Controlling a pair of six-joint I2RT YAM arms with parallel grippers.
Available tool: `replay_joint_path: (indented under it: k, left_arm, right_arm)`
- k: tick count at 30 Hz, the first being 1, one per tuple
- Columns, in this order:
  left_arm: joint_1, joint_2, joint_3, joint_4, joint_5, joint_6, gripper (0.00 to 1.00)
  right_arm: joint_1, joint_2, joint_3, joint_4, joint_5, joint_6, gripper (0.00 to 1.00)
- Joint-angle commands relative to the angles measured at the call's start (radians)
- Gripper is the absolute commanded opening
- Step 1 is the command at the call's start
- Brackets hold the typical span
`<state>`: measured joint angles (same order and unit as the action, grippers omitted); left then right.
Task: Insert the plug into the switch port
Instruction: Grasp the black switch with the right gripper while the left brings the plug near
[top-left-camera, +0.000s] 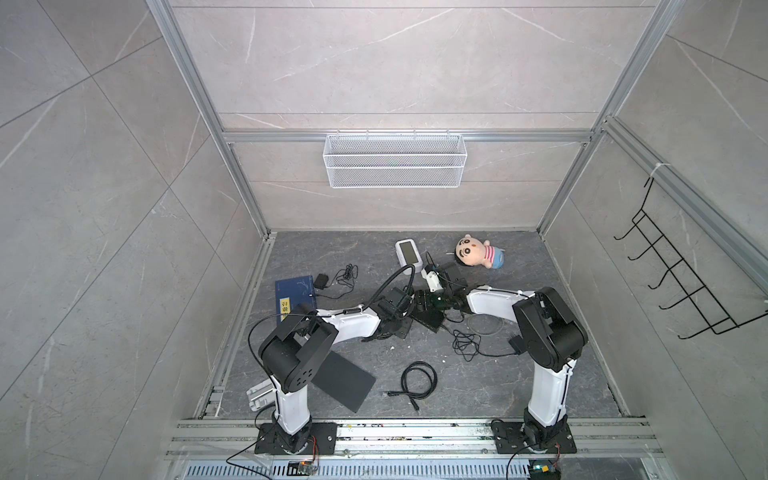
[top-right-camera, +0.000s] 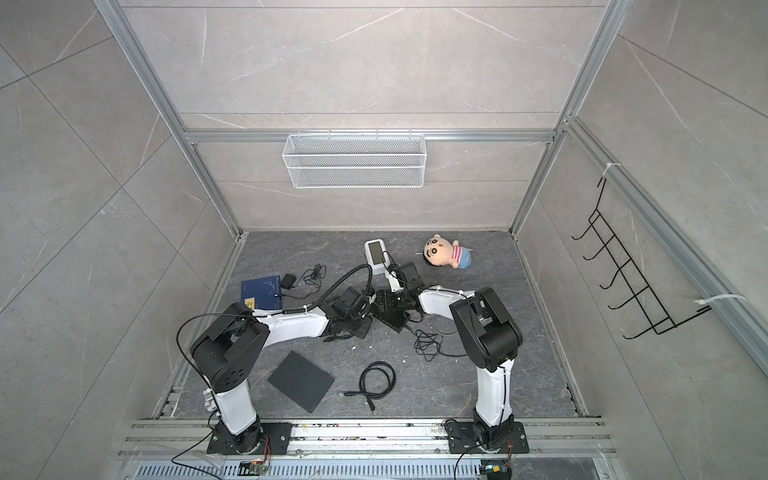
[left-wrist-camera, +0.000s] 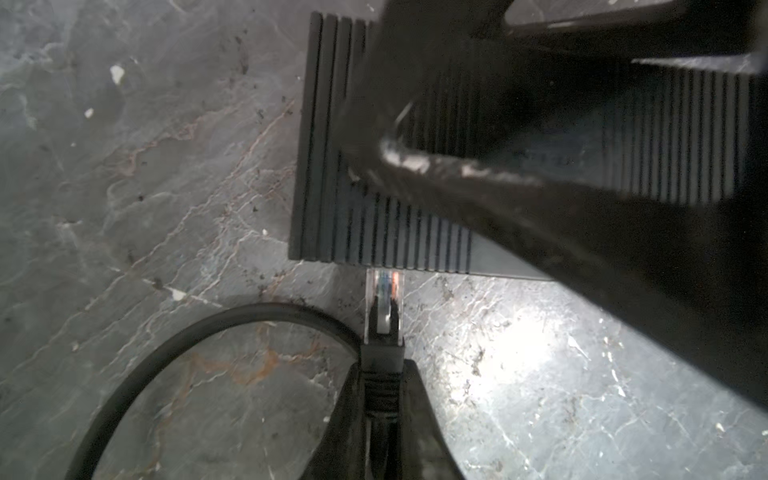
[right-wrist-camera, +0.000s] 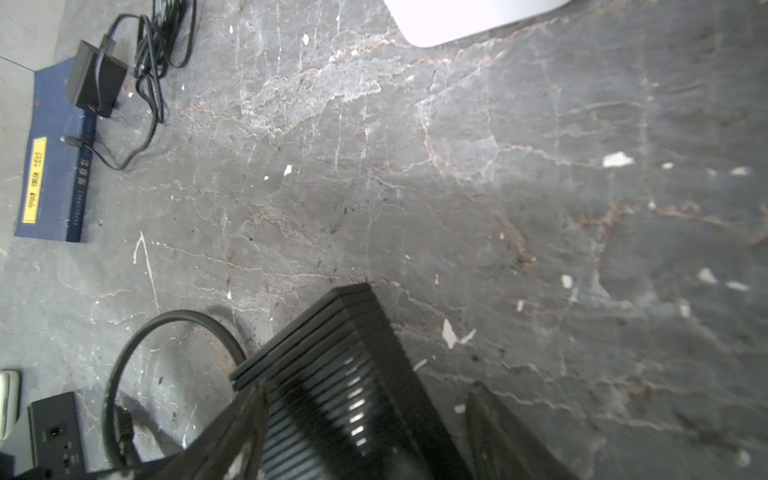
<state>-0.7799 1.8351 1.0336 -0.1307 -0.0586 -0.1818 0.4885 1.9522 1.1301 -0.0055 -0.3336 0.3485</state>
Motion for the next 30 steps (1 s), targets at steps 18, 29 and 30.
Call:
replay_joint_path:
  k: [18,29,30]
  left_arm:
    - [0.04,0.023,0.071,-0.042,0.092,0.05,0.08]
    - [0.062,0.011,0.118,-0.094,0.116,0.197,0.08]
    - [0.078,0.01,0.122,-0.104,0.143,0.208,0.08]
  right_arm:
    - [0.031,0.051,-0.081,-0.073,-0.142,-0.04,0.71]
    - [0.033,0.073,-0.077,-0.132,-0.111,-0.094,0.69]
    - [0.034,0.072,-0.075,-0.139,-0.099,-0.095,0.69]
